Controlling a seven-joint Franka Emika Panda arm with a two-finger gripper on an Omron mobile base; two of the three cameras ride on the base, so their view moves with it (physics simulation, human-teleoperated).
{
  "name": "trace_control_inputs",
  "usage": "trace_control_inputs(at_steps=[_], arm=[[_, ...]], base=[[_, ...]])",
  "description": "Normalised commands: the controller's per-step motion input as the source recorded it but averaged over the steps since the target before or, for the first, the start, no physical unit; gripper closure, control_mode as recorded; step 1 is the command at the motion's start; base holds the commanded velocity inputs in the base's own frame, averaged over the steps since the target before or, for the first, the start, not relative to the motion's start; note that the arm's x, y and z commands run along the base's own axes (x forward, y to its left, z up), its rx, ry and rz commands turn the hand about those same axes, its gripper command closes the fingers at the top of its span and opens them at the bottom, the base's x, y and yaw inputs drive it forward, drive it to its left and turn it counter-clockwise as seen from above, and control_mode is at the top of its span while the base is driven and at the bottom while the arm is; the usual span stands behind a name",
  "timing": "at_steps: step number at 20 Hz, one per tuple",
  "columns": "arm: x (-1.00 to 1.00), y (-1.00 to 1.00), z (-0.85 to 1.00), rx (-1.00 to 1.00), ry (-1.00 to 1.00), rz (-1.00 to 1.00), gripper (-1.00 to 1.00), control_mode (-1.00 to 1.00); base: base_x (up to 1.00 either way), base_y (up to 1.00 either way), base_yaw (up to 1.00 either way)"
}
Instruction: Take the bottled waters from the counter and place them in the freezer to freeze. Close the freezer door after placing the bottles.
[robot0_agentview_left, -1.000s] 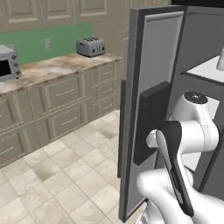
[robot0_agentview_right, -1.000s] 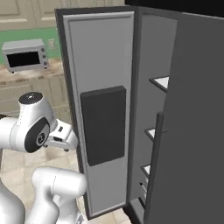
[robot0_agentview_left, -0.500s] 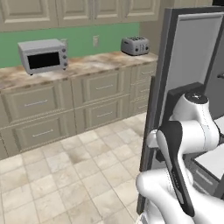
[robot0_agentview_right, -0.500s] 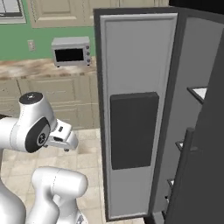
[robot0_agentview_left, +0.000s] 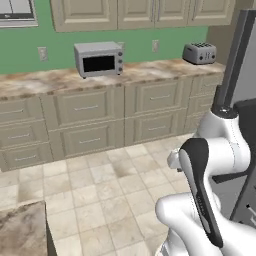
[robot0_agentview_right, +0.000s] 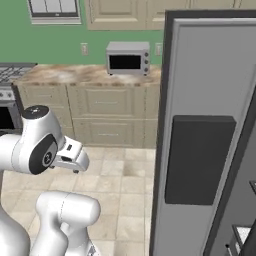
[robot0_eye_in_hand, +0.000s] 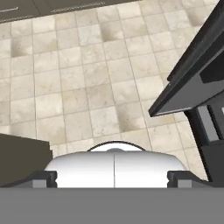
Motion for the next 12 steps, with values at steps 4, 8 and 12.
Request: trace_control_inputs(at_steps=[4,8,12], arm=[[0.0,0.0,0.0,0.0,0.0,0.0,-1.0,1.0],[0.0,0.0,0.0,0.0,0.0,0.0,-1.0,1.0],[0.0,0.0,0.0,0.0,0.0,0.0,-1.0,1.0]], base=[[-0.03,0.55,0.31],[0.04,0.53,0.19],[0.02,0.12,0.06]])
